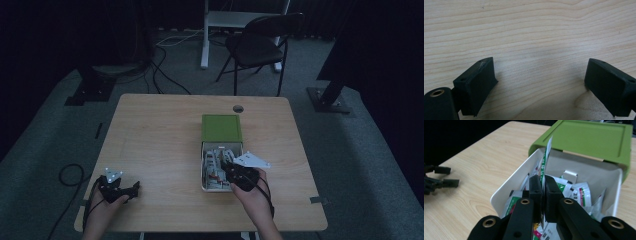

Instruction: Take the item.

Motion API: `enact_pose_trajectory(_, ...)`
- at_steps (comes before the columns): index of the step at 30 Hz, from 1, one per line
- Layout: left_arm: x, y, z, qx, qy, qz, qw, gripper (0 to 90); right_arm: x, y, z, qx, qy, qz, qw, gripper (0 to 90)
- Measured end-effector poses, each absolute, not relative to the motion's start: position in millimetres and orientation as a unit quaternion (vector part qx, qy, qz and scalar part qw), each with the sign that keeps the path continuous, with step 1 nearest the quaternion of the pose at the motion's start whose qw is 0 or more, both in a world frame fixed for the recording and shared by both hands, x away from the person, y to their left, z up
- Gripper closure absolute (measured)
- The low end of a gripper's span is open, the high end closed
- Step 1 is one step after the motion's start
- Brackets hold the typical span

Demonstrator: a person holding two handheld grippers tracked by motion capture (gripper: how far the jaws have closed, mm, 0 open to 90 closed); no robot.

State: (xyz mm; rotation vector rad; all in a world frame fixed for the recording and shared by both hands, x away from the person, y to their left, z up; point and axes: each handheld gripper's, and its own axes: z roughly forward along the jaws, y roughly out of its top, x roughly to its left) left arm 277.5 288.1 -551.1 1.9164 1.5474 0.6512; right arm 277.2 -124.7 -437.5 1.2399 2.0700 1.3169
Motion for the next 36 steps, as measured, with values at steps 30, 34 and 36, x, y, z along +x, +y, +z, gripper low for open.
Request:
enact_pose_trajectory(30, 277.6, 288.1, -551.1, 0.719, 0.581, 0.244, 0.293, 10.4, 277.3, -201.0, -403.3, 0.487, 0.673, 0.502, 0.24, 86.6)
enact_pose_trajectory(34, 277.5, 288.1, -551.1, 0.719, 0.581, 0.244, 0.292, 10.4, 276.5, -212.0, -406.6, 0.496, 0.668, 0.498, 0.244, 86.6)
enact_pose_trajectory(36, 277.6, 288.1, -551.1, 0.719, 0.581, 0.244, 0.293, 10.4, 275.7, -217.4, -409.3, 0.501, 0.665, 0.496, 0.245, 86.6)
